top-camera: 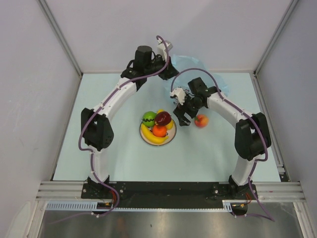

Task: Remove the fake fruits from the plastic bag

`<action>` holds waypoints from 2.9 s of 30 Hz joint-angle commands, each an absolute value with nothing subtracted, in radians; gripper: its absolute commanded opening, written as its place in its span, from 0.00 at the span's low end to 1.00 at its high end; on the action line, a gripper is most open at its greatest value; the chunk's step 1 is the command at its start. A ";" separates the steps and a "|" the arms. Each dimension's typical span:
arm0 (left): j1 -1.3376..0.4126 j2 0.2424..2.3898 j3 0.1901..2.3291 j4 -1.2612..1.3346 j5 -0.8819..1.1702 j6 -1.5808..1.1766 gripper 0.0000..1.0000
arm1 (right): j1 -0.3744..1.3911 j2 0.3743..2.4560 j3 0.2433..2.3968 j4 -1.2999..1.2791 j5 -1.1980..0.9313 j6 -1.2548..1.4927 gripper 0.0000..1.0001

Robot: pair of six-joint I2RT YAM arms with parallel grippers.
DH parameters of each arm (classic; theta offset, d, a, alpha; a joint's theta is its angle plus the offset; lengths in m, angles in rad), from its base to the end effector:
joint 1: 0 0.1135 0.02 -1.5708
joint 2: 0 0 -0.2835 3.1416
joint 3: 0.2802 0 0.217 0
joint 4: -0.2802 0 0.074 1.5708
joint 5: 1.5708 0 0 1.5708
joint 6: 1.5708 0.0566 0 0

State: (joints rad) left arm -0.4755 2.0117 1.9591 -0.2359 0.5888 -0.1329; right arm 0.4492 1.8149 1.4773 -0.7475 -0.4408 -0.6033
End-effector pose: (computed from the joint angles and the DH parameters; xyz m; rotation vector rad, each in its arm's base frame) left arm 0.4021 -0.2424 0.3844 0.7373 1.7743 -0.9611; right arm 0.3170 0.1796 0.2654 -1.4189 2.1577 0.5268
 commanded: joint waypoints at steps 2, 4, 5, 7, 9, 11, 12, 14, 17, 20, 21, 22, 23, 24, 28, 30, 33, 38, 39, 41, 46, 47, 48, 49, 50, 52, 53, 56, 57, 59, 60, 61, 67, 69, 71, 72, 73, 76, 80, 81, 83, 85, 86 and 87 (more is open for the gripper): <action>-0.482 2.000 1.965 -0.176 0.611 -0.176 0.02 | 0.358 1.815 1.422 -0.677 -0.197 -0.615 1.00; -0.485 2.003 1.970 -0.172 0.604 -0.176 0.02 | 0.335 1.850 1.424 -0.617 -0.141 -0.635 1.00; -0.485 2.003 1.977 -0.172 0.603 -0.176 0.02 | 0.322 1.859 1.424 -0.603 -0.097 -0.650 1.00; -0.486 2.008 1.982 -0.173 0.601 -0.173 0.02 | 0.316 1.888 1.436 -0.609 -0.049 -0.699 1.00; -0.488 2.005 1.982 -0.176 0.598 -0.170 0.02 | 0.305 1.908 1.466 -0.691 -0.002 -0.712 1.00; -0.488 2.002 1.979 -0.181 0.595 -0.164 0.02 | 0.281 1.907 1.474 -0.767 -0.009 -0.713 1.00; -0.489 1.999 1.977 -0.179 0.594 -0.161 0.02 | 0.270 1.901 1.474 -0.790 -0.011 -0.710 1.00; -0.491 1.997 1.973 -0.184 0.592 -0.156 0.02 | 0.253 1.884 1.473 -0.857 -0.023 -0.706 1.00; -0.495 1.999 1.970 -0.184 0.591 -0.156 0.02 | 0.216 1.858 1.470 -0.937 -0.049 -0.673 1.00; -0.503 2.000 1.970 -0.186 0.591 -0.156 0.02 | 0.198 1.824 1.463 -1.027 -0.135 -0.646 1.00; -0.508 2.002 1.970 -0.186 0.592 -0.156 0.02 | 0.184 1.809 1.457 -1.038 -0.158 -0.640 1.00; -0.511 2.000 1.970 -0.187 0.592 -0.158 0.02 | 0.180 1.799 1.439 -1.055 -0.181 -0.634 1.00; -0.515 1.999 1.970 -0.187 0.592 -0.155 0.02 | 0.179 1.781 1.433 -1.066 -0.184 -0.634 1.00; -0.518 1.999 1.970 -0.190 0.594 -0.153 0.02 | 0.179 1.772 1.427 -1.077 -0.187 -0.635 1.00; -0.523 1.991 1.968 -0.195 0.597 -0.152 0.02 | 0.178 1.698 1.382 -1.143 -0.264 -0.643 1.00; -0.528 1.985 1.964 -0.195 0.595 -0.152 0.02 | 0.178 1.652 1.339 -1.158 -0.275 -0.647 1.00; -0.531 1.976 1.950 -0.195 0.594 -0.150 0.02 | 0.183 1.612 1.263 -1.169 -0.209 -0.655 1.00; -0.543 1.967 1.939 -0.204 0.591 -0.140 0.02 | 0.183 1.565 1.155 -1.134 -0.135 -0.663 1.00; -0.543 1.962 1.936 -0.207 0.591 -0.137 0.02 | 0.181 1.553 1.128 -1.137 -0.138 -0.660 1.00; -0.549 1.956 1.931 -0.210 0.586 -0.130 0.02 | 0.189 1.511 1.099 -1.163 -0.137 -0.660 1.00; -0.555 1.939 1.917 -0.216 0.572 -0.117 0.01 | 0.218 1.437 0.973 -1.158 -0.097 -0.658 1.00; -0.555 1.937 1.916 -0.216 0.571 -0.115 0.01 | 0.227 1.430 0.957 -1.152 -0.089 -0.657 1.00; -0.557 1.936 1.914 -0.218 0.571 -0.114 0.01 | 0.227 1.430 0.941 -1.131 -0.075 -0.657 1.00; -0.560 1.936 1.914 -0.218 0.569 -0.114 0.01 | 0.226 1.428 0.921 -1.118 -0.069 -0.657 1.00; -0.561 1.934 1.914 -0.219 0.566 -0.109 0.01 | 0.224 1.431 0.914 -1.105 -0.063 -0.658 1.00; -0.568 1.930 1.914 -0.221 0.561 -0.106 0.01 | 0.224 1.437 0.910 -1.060 -0.061 -0.655 0.98; -0.568 1.928 1.914 -0.222 0.560 -0.101 0.01 | 0.222 1.439 0.911 -1.042 -0.058 -0.657 0.97; -0.575 1.921 1.910 -0.230 0.555 -0.094 0.01 | 0.232 1.460 0.911 -0.980 -0.048 -0.660 0.87; -0.578 1.916 1.904 -0.232 0.555 -0.091 0.01 | 0.233 1.471 0.913 -0.967 -0.041 -0.661 0.83; -0.581 1.904 1.896 -0.235 0.549 -0.078 0.01 | 0.241 1.468 0.929 -0.963 -0.060 -0.667 0.71; -0.583 1.899 1.887 -0.238 0.546 -0.074 0.01 | 0.245 1.454 0.939 -0.972 -0.072 -0.670 0.66; -0.583 1.895 1.882 -0.241 0.543 -0.071 0.01 | 0.270 1.445 0.948 -0.977 -0.083 -0.670 0.63; -0.583 1.875 1.853 -0.250 0.523 -0.051 0.01 | 0.400 1.408 1.087 -0.989 -0.231 -0.654 0.57; -0.583 1.875 1.855 -0.252 0.511 -0.052 0.00 | 0.439 1.410 1.133 -0.938 -0.326 -0.626 0.57; -0.581 1.873 1.861 -0.259 0.506 -0.048 0.01 | 0.454 1.422 1.149 -0.881 -0.420 -0.595 0.57; -0.581 1.870 1.862 -0.264 0.500 -0.043 0.01 | 0.460 1.430 1.152 -0.814 -0.448 -0.562 0.57; -0.578 1.867 1.864 -0.270 0.499 -0.032 0.01 | 0.463 1.436 1.155 -0.777 -0.472 -0.540 0.57; -0.566 1.850 1.858 -0.291 0.485 -0.012 0.00 | 0.465 1.474 1.154 -0.637 -0.555 -0.435 0.56; -0.545 1.838 1.836 -0.311 0.468 -0.002 0.01 | 0.460 1.540 1.154 -0.456 -0.636 -0.298 0.56; -0.535 1.838 1.835 -0.313 0.465 -0.002 0.00 | 0.462 1.554 1.154 -0.431 -0.643 -0.275 0.55; -0.532 1.842 1.833 -0.321 0.450 0.028 0.00 | 0.462 1.575 1.154 -0.375 -0.672 -0.226 0.55; -0.531 1.844 1.836 -0.325 0.437 0.049 0.00 | 0.462 1.609 1.152 -0.345 -0.690 -0.198 0.56; -0.531 1.848 1.838 -0.327 0.434 0.051 0.00 | 0.465 1.621 1.152 -0.331 -0.696 -0.178 0.56; -0.531 1.848 1.836 -0.327 0.433 0.052 0.00 | 0.465 1.637 1.149 -0.324 -0.699 -0.166 0.56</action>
State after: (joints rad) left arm -0.5377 1.8957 1.8416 -0.3168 0.4618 0.0017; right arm 0.4625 1.5959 1.1263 -0.4629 -0.6186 -0.2840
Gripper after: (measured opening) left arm 0.008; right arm 0.703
